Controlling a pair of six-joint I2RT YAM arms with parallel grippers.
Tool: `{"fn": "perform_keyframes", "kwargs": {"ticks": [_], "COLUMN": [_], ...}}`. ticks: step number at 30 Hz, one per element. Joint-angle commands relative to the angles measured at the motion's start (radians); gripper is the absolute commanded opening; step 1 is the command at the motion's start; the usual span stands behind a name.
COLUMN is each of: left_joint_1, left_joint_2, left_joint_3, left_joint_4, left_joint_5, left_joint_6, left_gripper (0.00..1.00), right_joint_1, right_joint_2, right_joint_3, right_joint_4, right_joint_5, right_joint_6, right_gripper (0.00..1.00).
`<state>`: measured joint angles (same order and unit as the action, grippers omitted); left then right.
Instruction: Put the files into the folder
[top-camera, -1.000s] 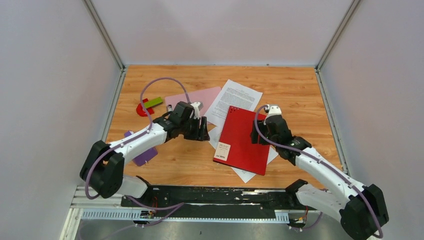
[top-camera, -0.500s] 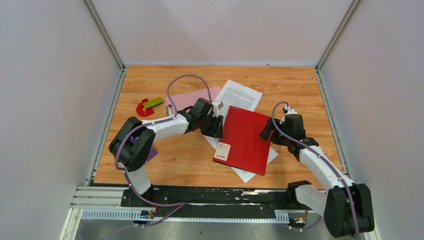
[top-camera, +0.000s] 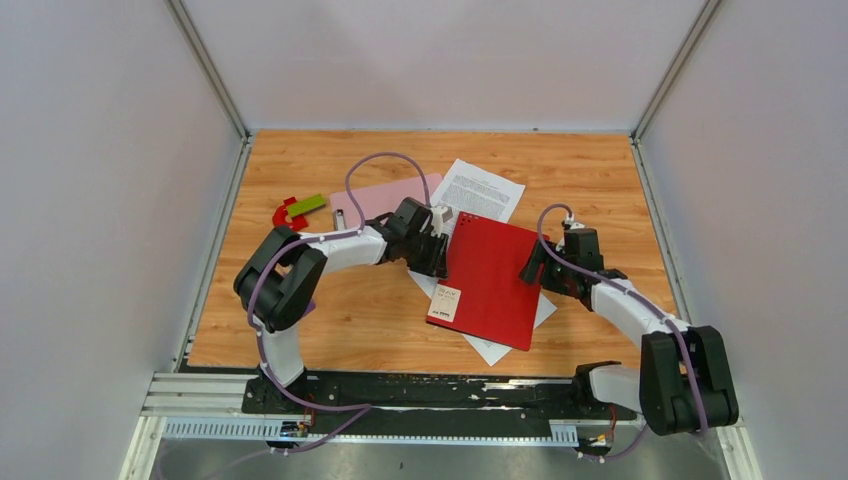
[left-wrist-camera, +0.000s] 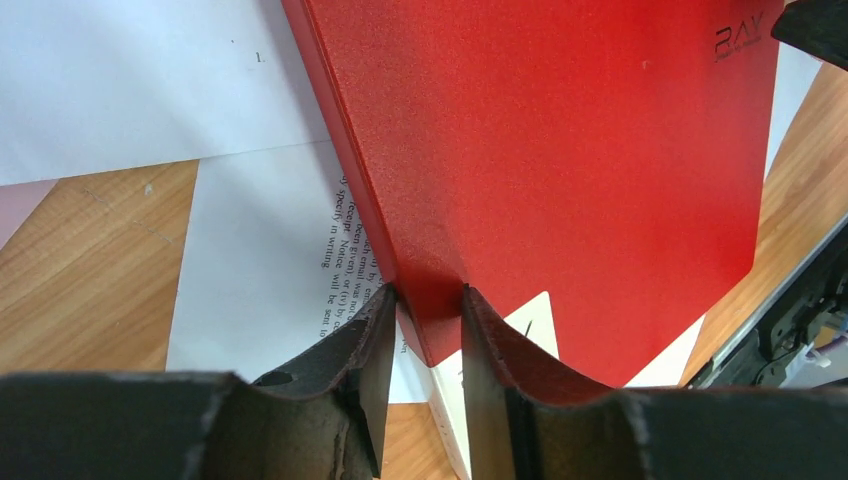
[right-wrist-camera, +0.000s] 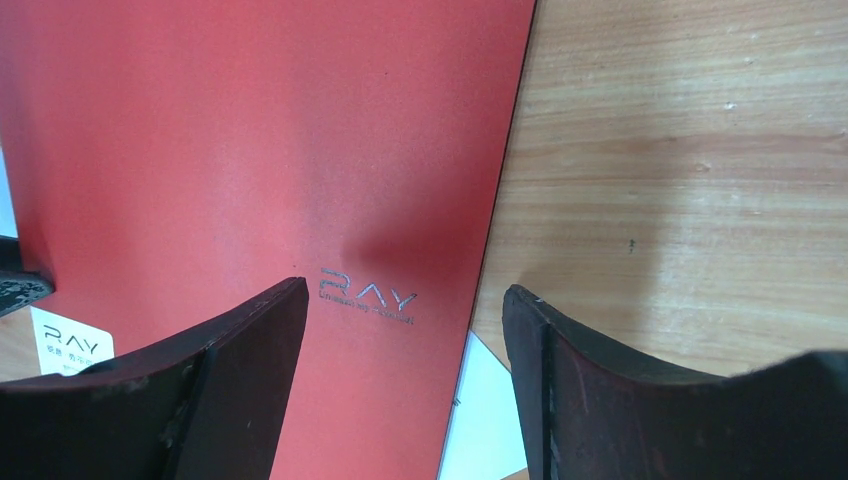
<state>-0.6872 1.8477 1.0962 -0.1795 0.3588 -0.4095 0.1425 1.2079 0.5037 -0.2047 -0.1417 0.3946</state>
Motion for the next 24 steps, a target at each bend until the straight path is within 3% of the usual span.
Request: {"fn": "perform_keyframes", "kwargs": {"ticks": [1, 10, 17, 24], "left_joint_1": [0.000, -0.001, 0.000, 0.000], "left_joint_2": [0.021, 0.010, 0.012, -0.011], "left_joint_3": [0.010, -0.005, -0.026, -0.049], "left_joint_4": [0.013, 0.026, 0.050, 0.075], "left_joint_5": [0.006, 0.019, 0.017, 0.041], "left_joint_6": [0.020, 0.003, -0.023, -0.063], "left_gripper": [0.36, 0.34, 0.37, 0.37], "right_joint_1": [-0.004, -0.009, -0.070, -0.108], "right_joint_2": [0.034, 0.044, 0.036, -0.017], "right_joint_3": [-0.009, -0.005, -0.053, -0.077], "right_joint_4": [0.085, 0.132, 0.272, 0.317], "right_joint_5": [-0.023, -0.077, -0.273, -0.338], "right_joint_6": [0.019, 0.031, 0.111, 0.145], "right_gripper": [0.72, 0.71, 0.70, 0.69]}}
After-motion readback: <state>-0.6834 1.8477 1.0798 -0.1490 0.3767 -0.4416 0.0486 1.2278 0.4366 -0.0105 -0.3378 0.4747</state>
